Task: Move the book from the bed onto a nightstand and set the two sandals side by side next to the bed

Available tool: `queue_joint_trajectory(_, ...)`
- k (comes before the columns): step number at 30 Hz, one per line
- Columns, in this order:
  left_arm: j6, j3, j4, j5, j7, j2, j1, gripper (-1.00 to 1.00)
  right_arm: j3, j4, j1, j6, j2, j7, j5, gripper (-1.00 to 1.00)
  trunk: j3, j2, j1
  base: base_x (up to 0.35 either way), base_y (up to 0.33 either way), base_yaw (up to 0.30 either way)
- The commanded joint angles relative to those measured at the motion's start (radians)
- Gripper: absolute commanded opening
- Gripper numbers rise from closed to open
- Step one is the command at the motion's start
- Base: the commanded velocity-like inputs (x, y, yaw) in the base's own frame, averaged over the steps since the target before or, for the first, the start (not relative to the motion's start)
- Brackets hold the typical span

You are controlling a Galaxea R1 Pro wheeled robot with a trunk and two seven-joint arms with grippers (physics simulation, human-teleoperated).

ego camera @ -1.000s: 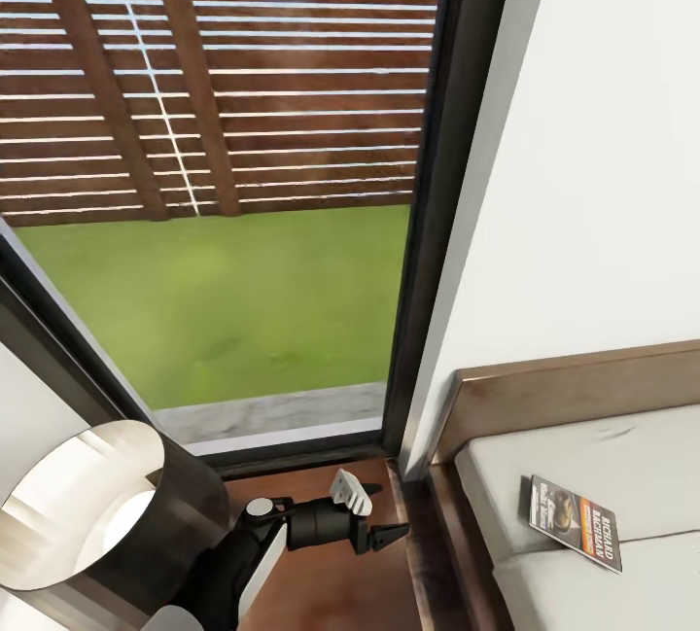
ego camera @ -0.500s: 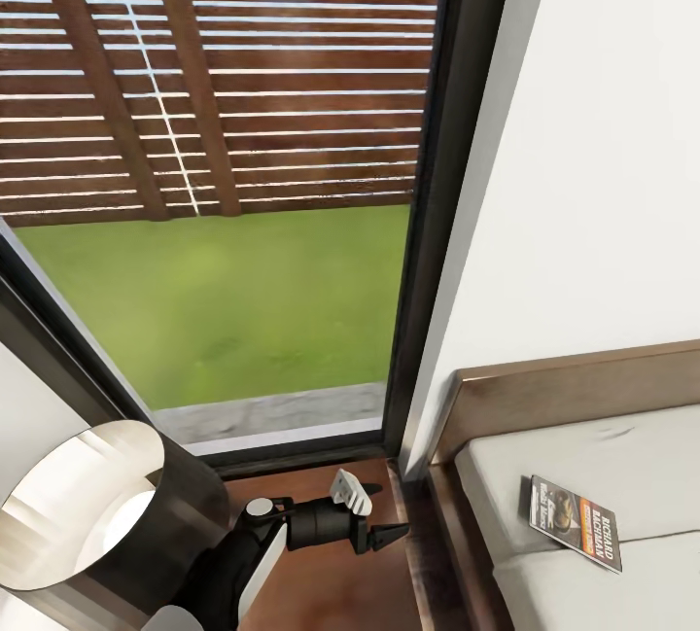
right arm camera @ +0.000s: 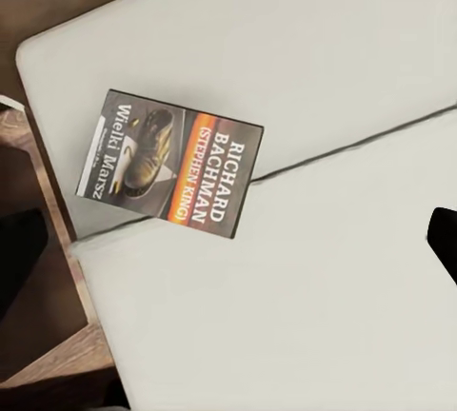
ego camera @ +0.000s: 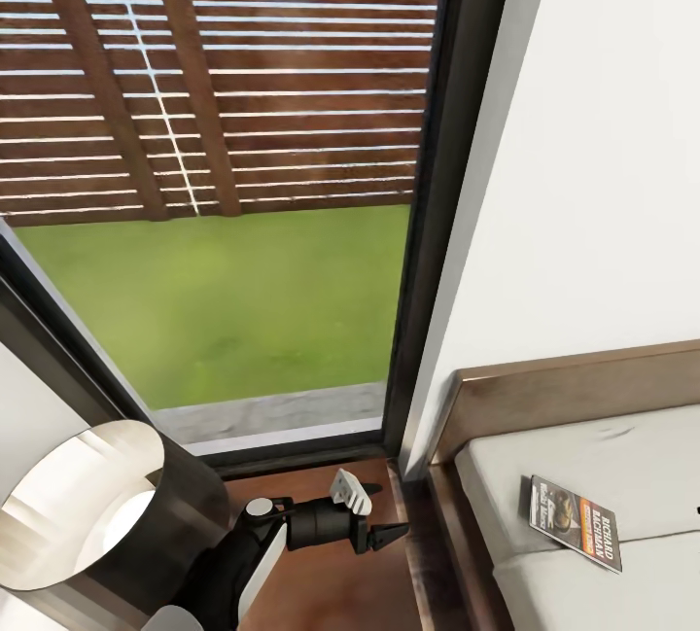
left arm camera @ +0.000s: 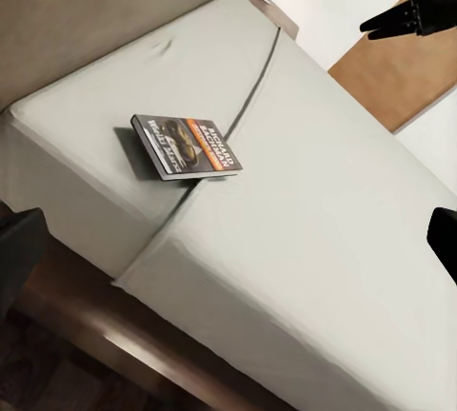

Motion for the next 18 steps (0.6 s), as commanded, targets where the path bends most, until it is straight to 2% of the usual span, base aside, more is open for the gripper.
queue_joint_trajectory(1, 0.010, -0.002, 0.000, 0.010, -0.002, 0.000, -0.001, 1.00, -0.004, -0.001, -0.002, 0.005, 0.002, 0.008, 0.009, 1.00, -0.004, -0.008, 0.004, 0.000, 0.000, 0.000)
queue_joint_trajectory(18, 0.010, -0.002, 0.000, 0.009, -0.002, 0.000, -0.001, 1.00, -0.004, -0.008, -0.002, 0.005, 0.005, 0.008, 0.009, 1.00, -0.057, -0.127, 0.069, 0.000, 0.000, 0.000)
